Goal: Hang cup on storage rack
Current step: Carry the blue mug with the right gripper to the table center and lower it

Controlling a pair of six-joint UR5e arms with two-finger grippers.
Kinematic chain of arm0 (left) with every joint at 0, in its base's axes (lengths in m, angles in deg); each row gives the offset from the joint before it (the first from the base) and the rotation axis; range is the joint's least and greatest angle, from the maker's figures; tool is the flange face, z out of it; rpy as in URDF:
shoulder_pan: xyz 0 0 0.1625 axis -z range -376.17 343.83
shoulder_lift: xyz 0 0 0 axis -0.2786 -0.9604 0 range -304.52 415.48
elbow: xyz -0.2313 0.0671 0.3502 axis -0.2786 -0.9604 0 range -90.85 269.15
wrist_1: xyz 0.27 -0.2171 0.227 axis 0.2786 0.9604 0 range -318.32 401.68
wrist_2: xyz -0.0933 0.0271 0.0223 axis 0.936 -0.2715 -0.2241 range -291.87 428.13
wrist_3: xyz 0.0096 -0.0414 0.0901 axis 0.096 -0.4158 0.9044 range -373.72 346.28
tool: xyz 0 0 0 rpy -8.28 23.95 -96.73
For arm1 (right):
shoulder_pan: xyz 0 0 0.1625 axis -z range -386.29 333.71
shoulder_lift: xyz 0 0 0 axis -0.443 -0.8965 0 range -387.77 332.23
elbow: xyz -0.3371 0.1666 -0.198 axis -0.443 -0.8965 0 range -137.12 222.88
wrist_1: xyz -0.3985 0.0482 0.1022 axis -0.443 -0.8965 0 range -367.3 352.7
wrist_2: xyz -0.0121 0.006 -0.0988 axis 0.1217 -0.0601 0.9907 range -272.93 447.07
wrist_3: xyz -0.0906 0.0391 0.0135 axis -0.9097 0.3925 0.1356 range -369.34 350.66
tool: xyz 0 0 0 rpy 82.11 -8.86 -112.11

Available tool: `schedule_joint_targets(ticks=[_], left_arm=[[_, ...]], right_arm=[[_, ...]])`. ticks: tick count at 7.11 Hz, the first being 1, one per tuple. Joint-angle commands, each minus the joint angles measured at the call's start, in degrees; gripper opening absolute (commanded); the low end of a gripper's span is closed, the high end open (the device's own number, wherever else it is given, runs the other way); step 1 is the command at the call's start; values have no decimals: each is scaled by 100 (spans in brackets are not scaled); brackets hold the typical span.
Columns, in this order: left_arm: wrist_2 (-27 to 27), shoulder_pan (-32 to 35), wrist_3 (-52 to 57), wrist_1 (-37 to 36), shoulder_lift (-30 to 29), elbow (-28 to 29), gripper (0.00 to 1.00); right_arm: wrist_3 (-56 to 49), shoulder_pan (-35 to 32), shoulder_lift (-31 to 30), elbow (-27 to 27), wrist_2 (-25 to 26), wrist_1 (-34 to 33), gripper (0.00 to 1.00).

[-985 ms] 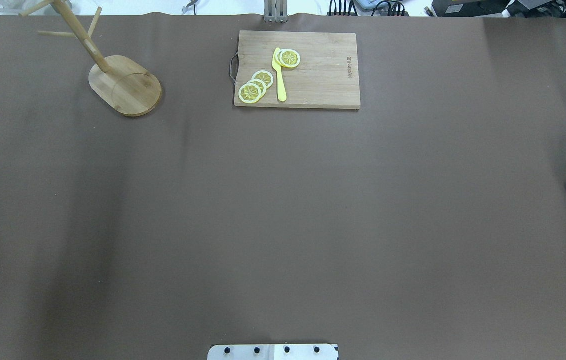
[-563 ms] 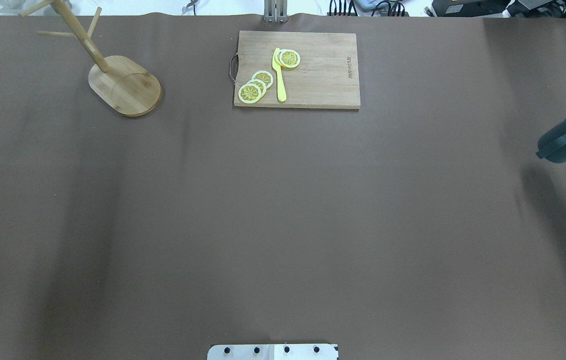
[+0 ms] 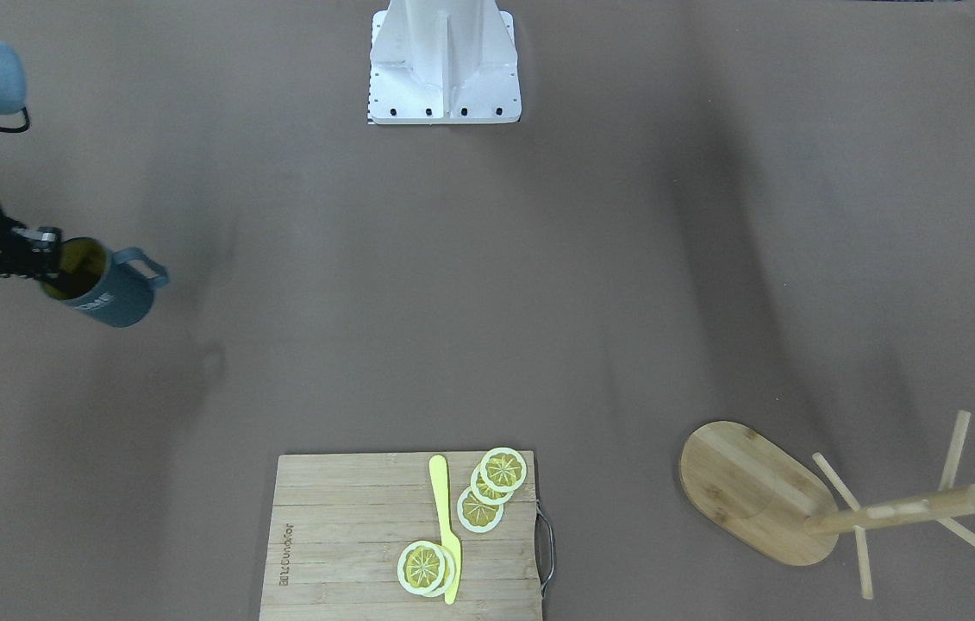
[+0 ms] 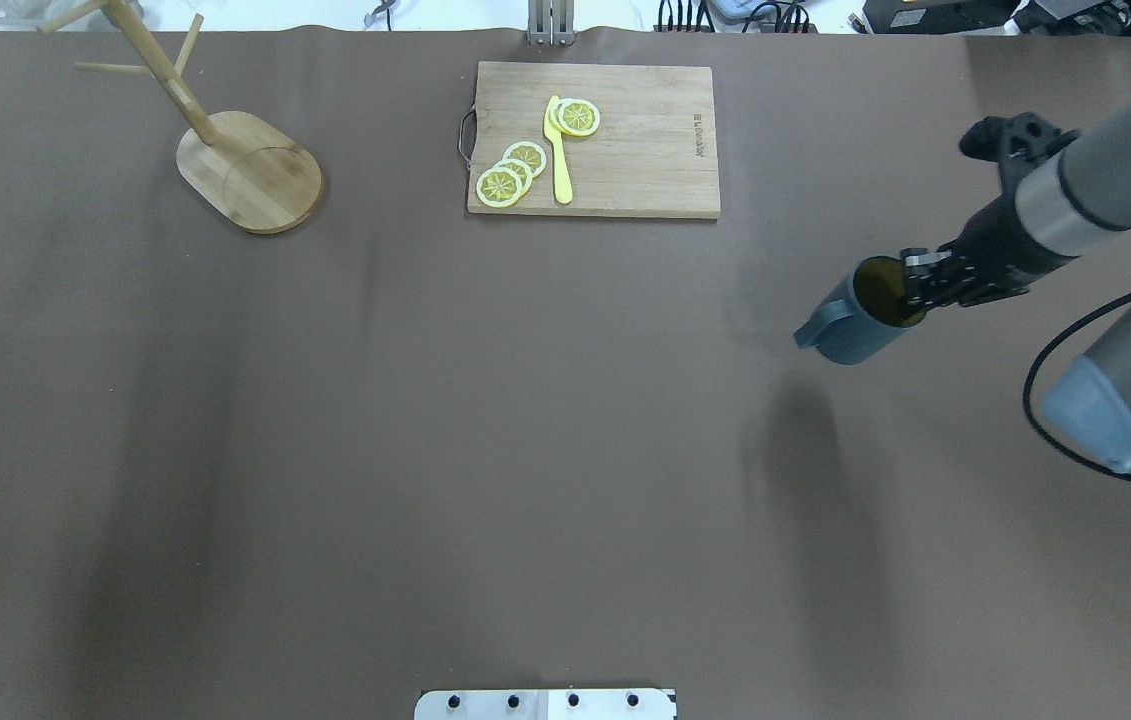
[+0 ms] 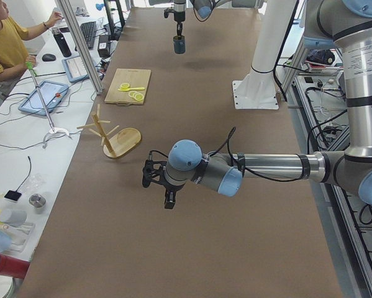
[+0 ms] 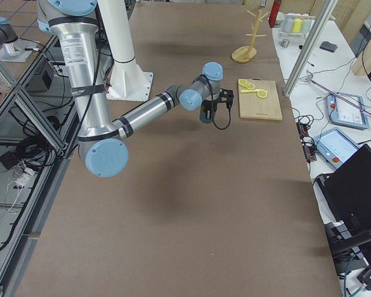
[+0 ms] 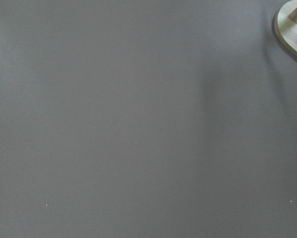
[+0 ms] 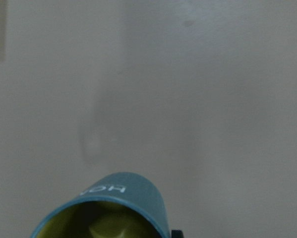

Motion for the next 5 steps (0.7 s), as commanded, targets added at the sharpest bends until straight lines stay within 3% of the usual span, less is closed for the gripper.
schedule_joint_targets(ticks=[1, 3, 5], left_arm=[[-4, -67, -34, -17, -185, 96, 91], [-13, -364, 54, 10, -615, 352, 91], [5, -383, 54, 71, -617, 326, 97]], right_arm=[[1796, 1404, 1388, 52, 1041, -680, 0], [2281, 1950, 1929, -148, 1576, -905, 0], [2301, 2023, 2306, -717, 1615, -897, 0]])
